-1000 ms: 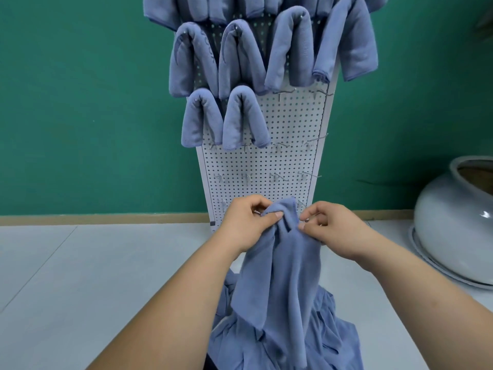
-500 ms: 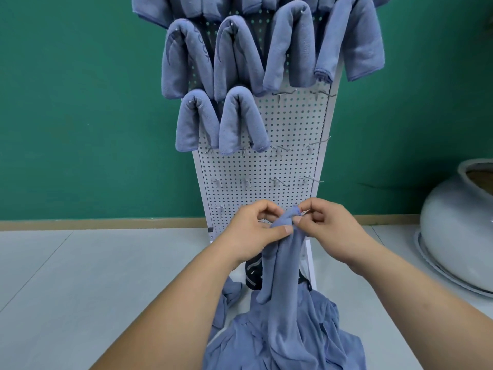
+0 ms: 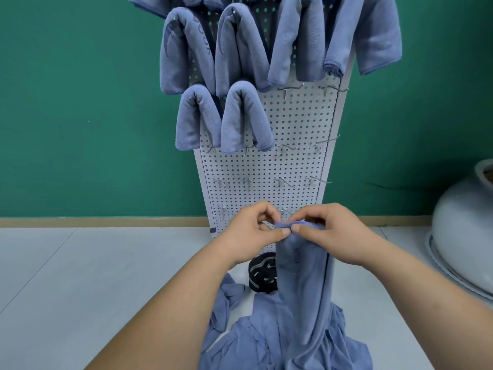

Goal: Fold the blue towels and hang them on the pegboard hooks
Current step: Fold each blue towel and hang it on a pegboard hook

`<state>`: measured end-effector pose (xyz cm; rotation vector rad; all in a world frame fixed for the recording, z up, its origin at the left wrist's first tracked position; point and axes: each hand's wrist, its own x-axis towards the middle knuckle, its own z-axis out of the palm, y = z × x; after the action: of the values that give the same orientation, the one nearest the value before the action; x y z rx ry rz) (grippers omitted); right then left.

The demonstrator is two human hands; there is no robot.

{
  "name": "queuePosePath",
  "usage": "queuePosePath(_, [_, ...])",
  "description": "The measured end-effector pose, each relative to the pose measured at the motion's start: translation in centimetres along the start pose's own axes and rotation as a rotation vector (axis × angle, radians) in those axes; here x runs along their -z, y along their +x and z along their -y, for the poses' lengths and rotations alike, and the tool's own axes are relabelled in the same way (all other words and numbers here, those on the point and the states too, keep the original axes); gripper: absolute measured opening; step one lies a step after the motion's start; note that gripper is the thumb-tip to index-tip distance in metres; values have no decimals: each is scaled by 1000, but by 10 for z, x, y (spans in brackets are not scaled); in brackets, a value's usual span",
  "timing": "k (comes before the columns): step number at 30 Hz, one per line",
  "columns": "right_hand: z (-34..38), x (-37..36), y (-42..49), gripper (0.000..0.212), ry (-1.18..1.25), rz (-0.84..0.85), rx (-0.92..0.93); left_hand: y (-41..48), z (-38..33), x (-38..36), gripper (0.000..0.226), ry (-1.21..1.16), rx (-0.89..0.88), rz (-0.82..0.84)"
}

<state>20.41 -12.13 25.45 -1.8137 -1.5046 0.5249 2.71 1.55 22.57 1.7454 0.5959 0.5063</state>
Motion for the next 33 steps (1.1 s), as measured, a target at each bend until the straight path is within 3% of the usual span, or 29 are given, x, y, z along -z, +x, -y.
queuePosePath(7, [-6, -5, 5, 5, -97, -57, 16, -1, 0, 4, 3, 223, -74, -63])
queuePosePath(14, [-9, 7, 6, 16, -66, -17, -27, -5, -5, 40, 9, 464, -100, -336])
queuePosePath(22, [-27, 33, -2, 13, -161, -97, -124, -14, 12, 85, 15, 686, 102, -698])
queuePosePath(24, [-23, 27, -2, 16, -208, -155, -106, -15, 6, 77, 12, 665, 80, -663])
queuePosePath(26, [-14, 18, -2, 15, -182, -175, -58, -17, -3, 60, 3, 578, 20, -522])
queuePosePath(29, [5, 1, -1, 12, -90, -120, 40, -20, -12, 25, 34, 430, -76, -192])
queuePosePath(30, [10, -4, 0, 11, -69, -103, 64, -20, -13, 15, 34, 390, -103, -125])
queuePosePath(33, [18, -10, 0, 11, -46, -78, 88, -17, -14, -2, 19, 356, -146, -89])
